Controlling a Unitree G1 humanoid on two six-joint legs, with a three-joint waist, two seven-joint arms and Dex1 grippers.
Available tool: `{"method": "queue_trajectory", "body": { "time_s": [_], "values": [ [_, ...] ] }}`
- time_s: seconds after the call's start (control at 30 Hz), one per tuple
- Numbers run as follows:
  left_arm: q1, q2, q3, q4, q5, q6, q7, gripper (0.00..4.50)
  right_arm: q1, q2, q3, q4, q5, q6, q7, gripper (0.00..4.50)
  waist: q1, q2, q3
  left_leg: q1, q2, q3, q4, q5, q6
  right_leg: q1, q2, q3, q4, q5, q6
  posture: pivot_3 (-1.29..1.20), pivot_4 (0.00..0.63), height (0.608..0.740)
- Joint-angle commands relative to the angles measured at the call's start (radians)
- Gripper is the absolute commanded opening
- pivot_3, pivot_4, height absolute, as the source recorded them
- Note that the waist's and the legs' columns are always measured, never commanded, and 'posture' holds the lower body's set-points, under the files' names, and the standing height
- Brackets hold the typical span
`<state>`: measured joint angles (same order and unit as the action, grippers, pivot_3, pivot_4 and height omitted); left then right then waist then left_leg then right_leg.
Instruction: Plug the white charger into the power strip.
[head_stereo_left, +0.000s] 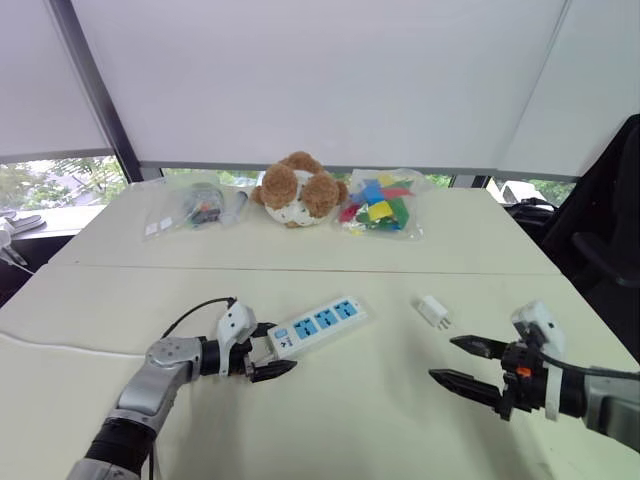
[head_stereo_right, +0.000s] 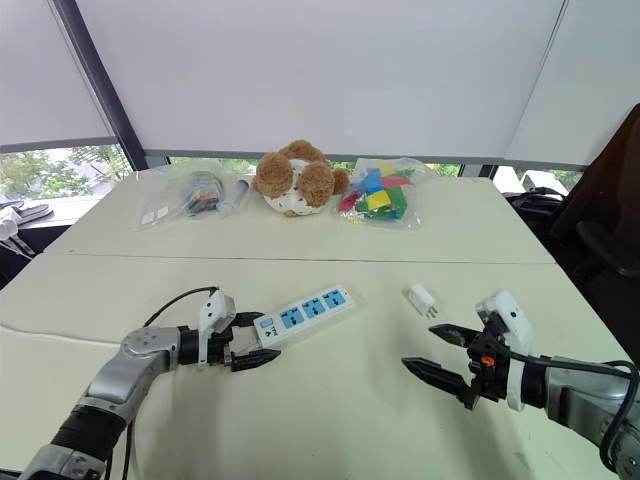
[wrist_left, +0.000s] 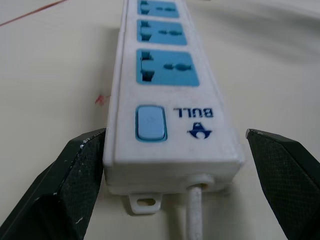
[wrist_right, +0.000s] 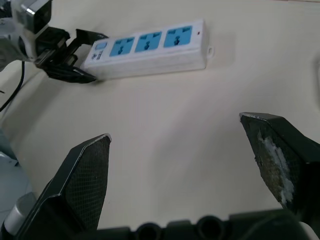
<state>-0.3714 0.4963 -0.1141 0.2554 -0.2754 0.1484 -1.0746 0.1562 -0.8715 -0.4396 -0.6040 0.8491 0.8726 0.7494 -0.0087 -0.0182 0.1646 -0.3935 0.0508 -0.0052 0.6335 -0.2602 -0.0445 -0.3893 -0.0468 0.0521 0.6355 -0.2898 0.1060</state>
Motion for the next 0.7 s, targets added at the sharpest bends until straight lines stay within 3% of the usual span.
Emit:
{"method": "queue_trajectory", "body": {
  "time_s": [0.03,0.13,0.17,0.2,0.37,0.5,0.57,0.7],
  "values": [
    [-0.025,-0.019,-0.003,0.036,0.026,-0.065,0.008,4.50,0.020,-0.006,-0.056,-0.042,0.027,0.004,-0.007,4.48,0.000,0.000,0.000,0.000,0.000,0.000,0.000,0.000,0.000,0.000,0.000,0.000,0.000,0.000,0.000,0.00,0.150,0.739],
    [-0.029,-0.033,0.002,0.076,0.032,-0.102,-0.003,3.68,0.031,-0.007,-0.065,-0.051,0.034,0.008,-0.012,4.50,-0.001,0.000,0.000,0.001,0.000,0.000,0.001,0.000,0.000,0.001,0.000,0.000,0.001,0.000,0.000,0.00,0.150,0.739],
    [-0.031,-0.035,0.004,0.084,0.033,-0.110,-0.005,3.17,0.033,-0.008,-0.068,-0.054,0.036,0.009,-0.013,4.50,0.000,0.000,0.000,0.001,0.000,0.000,0.002,0.000,0.000,0.001,0.000,0.000,0.001,0.000,0.000,0.00,0.150,0.739],
    [-0.033,-0.038,0.006,0.091,0.035,-0.118,-0.007,3.02,0.035,-0.008,-0.070,-0.056,0.037,0.010,-0.014,4.50,0.000,0.000,0.000,0.001,0.000,0.000,0.002,0.000,0.000,0.001,0.000,0.000,0.001,0.000,0.000,0.00,0.150,0.739],
    [-0.059,-0.019,-0.019,0.124,0.070,-0.171,-0.055,3.04,0.003,-0.025,-0.079,-0.033,0.042,0.082,-0.104,4.50,0.000,0.001,0.000,0.001,0.000,0.000,0.002,0.000,0.000,0.001,0.000,0.000,0.001,0.000,0.000,0.00,0.150,0.739],
    [-0.165,0.034,-0.062,0.176,0.072,-0.203,-0.237,3.04,-0.218,-0.123,-0.058,0.114,0.073,0.150,-0.110,4.50,-0.004,0.001,0.000,0.000,0.000,0.000,0.006,0.000,0.000,0.000,0.000,0.000,0.005,0.000,0.000,0.00,0.150,0.739],
    [-0.213,0.044,-0.100,0.213,0.094,-0.238,-0.312,3.04,-0.326,-0.216,0.029,0.220,0.010,0.189,-0.098,4.50,-0.003,0.001,0.000,-0.001,0.000,0.000,0.007,0.000,0.000,0.000,0.000,0.000,0.005,-0.002,-0.004,0.00,0.150,0.739],
    [-0.283,0.035,-0.179,0.301,0.151,-0.322,-0.425,3.04,-0.668,-0.368,0.358,0.451,-0.108,0.291,0.033,4.50,-0.001,0.002,0.000,-0.005,0.000,0.000,0.009,-0.001,0.001,-0.005,0.000,0.000,0.006,-0.002,-0.004,0.00,0.150,0.739]
  ]
}}
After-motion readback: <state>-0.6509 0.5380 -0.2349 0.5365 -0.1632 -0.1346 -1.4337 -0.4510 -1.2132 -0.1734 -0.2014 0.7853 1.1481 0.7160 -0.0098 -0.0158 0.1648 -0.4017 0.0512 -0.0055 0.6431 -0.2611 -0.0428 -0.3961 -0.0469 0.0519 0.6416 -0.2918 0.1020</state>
